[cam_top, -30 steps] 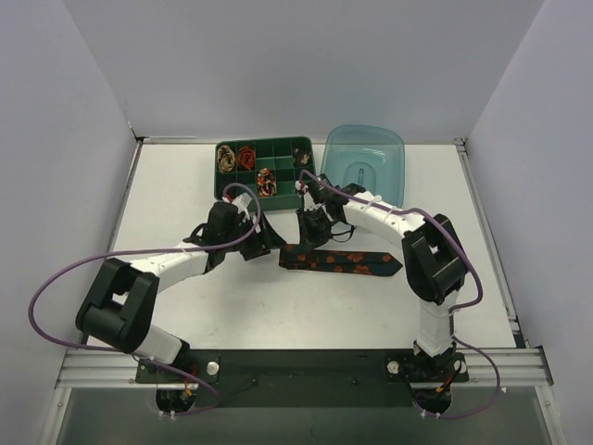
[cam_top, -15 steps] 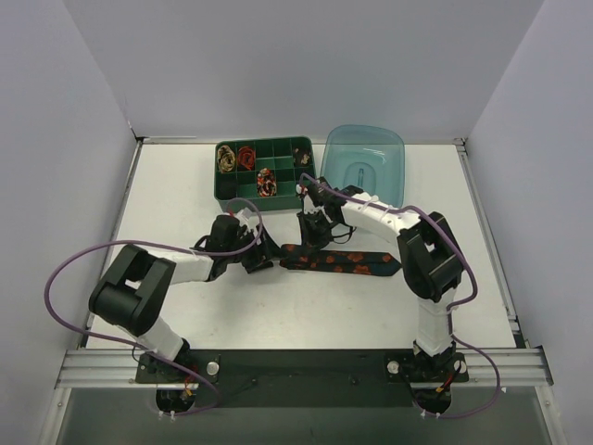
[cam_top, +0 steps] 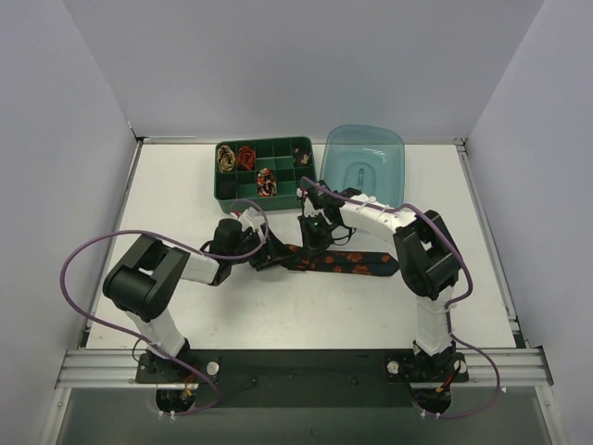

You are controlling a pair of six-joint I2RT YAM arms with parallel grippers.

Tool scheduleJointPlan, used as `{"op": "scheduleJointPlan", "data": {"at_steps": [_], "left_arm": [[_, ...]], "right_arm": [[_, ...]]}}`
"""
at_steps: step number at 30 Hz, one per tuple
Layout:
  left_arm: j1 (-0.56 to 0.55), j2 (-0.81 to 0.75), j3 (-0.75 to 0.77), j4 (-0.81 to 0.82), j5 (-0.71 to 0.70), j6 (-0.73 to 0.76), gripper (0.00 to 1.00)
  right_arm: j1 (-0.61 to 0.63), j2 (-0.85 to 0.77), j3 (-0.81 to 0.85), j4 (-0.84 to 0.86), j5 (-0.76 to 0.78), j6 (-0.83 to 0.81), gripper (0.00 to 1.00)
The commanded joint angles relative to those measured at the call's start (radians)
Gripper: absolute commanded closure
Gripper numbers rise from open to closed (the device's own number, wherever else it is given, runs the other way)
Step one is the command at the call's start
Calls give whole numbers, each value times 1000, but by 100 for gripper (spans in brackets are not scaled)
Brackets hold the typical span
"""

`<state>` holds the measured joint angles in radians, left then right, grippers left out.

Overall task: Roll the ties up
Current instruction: Roll the tie at the center of the board.

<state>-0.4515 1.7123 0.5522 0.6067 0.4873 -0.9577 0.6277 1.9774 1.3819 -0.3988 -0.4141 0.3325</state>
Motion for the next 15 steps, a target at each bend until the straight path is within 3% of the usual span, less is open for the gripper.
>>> {"op": "scheduleJointPlan", "data": {"at_steps": [1,10,15], "left_arm": [[-22,72,2,69,-1,28,27],[-30,138,-2,260,11,-10,44],[-29,78,18,191,7,8,54]], "right_arm": [[-9,34,-14,-20,31,-9,100],[-17,26,-18,-9,11,-15,100],[-17,15,-11,-8,9,-13,100]]}}
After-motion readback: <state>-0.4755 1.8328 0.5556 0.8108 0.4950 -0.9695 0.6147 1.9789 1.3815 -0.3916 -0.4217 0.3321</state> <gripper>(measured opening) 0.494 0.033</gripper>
